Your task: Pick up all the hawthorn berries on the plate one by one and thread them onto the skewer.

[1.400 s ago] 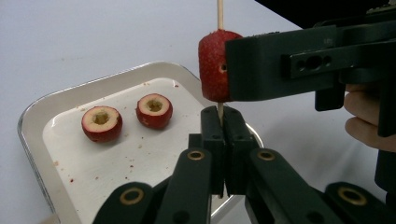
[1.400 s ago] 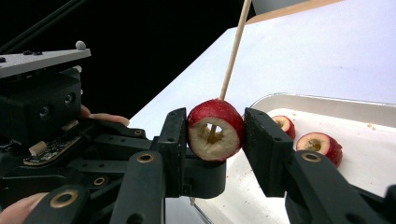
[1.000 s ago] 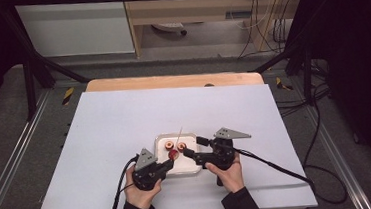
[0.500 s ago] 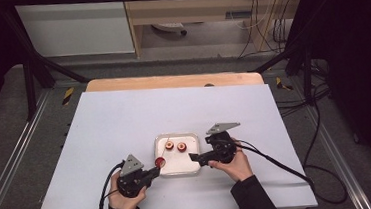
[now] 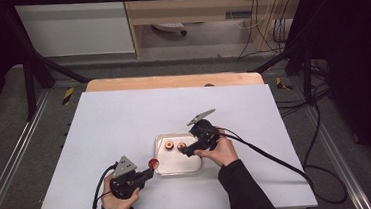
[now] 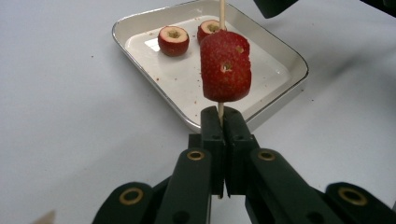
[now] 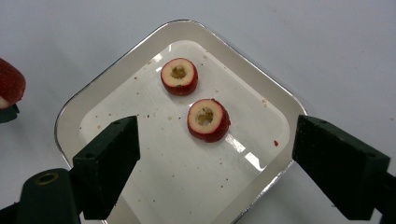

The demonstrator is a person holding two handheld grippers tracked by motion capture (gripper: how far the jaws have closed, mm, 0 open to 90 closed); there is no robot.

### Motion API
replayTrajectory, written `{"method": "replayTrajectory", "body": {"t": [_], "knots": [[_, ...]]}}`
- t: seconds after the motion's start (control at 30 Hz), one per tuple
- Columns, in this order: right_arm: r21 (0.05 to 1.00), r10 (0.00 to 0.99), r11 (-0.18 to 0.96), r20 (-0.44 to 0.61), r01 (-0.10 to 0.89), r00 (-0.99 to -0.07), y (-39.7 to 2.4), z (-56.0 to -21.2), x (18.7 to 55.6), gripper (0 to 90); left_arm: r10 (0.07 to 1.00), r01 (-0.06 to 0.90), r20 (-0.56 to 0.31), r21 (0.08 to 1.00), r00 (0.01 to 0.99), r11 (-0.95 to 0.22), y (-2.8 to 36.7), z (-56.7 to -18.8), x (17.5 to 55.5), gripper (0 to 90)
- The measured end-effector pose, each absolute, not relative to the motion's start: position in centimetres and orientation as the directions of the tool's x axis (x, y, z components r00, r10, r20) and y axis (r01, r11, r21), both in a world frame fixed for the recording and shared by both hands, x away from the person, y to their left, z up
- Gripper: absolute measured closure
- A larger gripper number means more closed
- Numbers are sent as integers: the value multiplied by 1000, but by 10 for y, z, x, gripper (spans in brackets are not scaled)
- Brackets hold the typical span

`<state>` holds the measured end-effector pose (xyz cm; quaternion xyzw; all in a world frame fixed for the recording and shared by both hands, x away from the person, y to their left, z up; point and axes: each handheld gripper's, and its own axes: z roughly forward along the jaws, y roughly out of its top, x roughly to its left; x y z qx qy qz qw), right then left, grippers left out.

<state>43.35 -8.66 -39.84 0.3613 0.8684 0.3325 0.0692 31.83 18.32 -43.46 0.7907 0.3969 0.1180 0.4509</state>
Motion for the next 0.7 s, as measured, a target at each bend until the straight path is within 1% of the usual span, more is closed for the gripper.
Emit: {"method": "replayTrajectory", "body": {"t": [0.2, 0.53, 0.7], "knots": [[580, 676, 554, 105, 597, -730, -70, -398, 444, 186, 737, 523, -174, 807, 653, -273, 186, -435, 318, 883], [513, 663, 602, 106, 612, -741, -56, -409, 456, 304, 738, 529, -181, 805, 650, -268, 188, -435, 319, 883], [489, 680, 593, 122, 640, -723, -54, -412, 462, 393, 736, 529, -181, 805, 652, -270, 188, -435, 319, 883]]}}
